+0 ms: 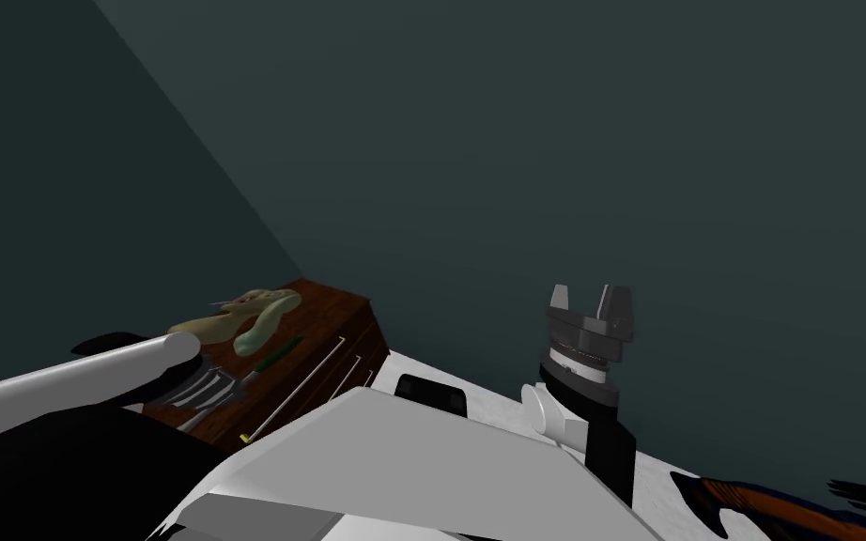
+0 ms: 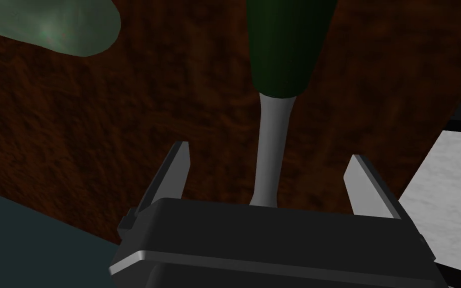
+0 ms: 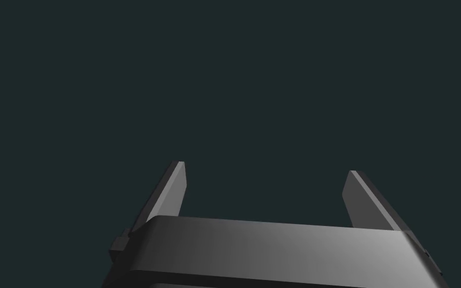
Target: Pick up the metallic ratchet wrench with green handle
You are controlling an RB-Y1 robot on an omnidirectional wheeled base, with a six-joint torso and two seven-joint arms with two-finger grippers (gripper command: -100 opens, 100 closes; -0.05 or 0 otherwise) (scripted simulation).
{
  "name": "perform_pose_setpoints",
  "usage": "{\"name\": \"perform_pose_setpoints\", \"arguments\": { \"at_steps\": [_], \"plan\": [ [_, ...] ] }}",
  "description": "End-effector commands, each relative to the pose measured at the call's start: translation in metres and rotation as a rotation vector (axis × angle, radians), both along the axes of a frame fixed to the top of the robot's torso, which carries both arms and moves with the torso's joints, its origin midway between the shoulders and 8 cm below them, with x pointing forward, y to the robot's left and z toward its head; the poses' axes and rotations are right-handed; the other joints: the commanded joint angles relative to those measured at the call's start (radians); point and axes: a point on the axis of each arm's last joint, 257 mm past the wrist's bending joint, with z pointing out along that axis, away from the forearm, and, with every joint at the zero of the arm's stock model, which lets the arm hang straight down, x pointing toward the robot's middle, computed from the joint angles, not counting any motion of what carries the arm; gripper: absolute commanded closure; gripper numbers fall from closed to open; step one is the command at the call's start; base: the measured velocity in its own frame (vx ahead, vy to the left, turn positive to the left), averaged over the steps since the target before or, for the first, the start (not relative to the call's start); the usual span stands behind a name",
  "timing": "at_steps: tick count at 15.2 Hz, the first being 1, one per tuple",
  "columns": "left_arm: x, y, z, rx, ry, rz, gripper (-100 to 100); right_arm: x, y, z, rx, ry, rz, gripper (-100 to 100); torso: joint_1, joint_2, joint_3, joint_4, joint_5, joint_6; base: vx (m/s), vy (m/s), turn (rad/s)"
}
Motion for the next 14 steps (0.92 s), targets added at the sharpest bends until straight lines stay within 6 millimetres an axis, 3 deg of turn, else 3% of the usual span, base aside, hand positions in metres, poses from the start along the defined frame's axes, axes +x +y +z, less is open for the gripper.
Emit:
{"name": "perform_pose_setpoints", "arguments": {
  "at_steps": [1,3,4,5,9,13,14],
  "plan": [
    [0.002,0.002,-0.007,0.003,-0.003,-0.003,-100,0.000,0.000,0.000,0.000,0.000,0.000,0,0.000,0.000,0.000,0.000,0.000,0.000,-0.008,0.003,0.021],
    [0.005,0.003,-0.016,0.004,-0.004,-0.007,-100,0.000,0.000,0.000,0.000,0.000,0.000,0,-0.001,0.002,0.001,0.000,0.000,0.000,-0.011,0.003,0.021],
    [0.003,0.002,-0.011,0.001,-0.002,-0.004,-100,0.000,0.000,0.000,0.000,0.000,0.000,0,-0.001,0.002,0.001,0.000,0.000,0.000,-0.006,0.002,0.009],
    [0.004,0.003,-0.012,0.003,-0.003,-0.005,100,0.000,0.000,0.000,0.000,0.000,0.000,0,-0.001,0.002,0.001,0.001,0.000,0.000,0.000,0.000,0.000],
    [0.004,0.003,-0.012,0.003,-0.003,-0.004,100,0.000,0.000,0.000,0.000,0.000,0.000,0,-0.001,0.002,0.001,0.001,0.000,0.000,0.000,0.000,0.000],
    [-0.002,-0.001,0.007,0.003,0.000,0.001,100,0.000,0.000,0.000,0.000,0.000,0.000,0,-0.002,0.001,0.001,0.001,-0.001,0.001,0.006,-0.006,-0.028],
    [-0.001,0.001,0.002,0.005,-0.003,-0.001,100,0.000,0.000,0.000,0.000,0.000,0.000,0,-0.002,0.001,0.001,0.000,-0.002,0.001,0.000,0.000,0.000]
  ]
}}
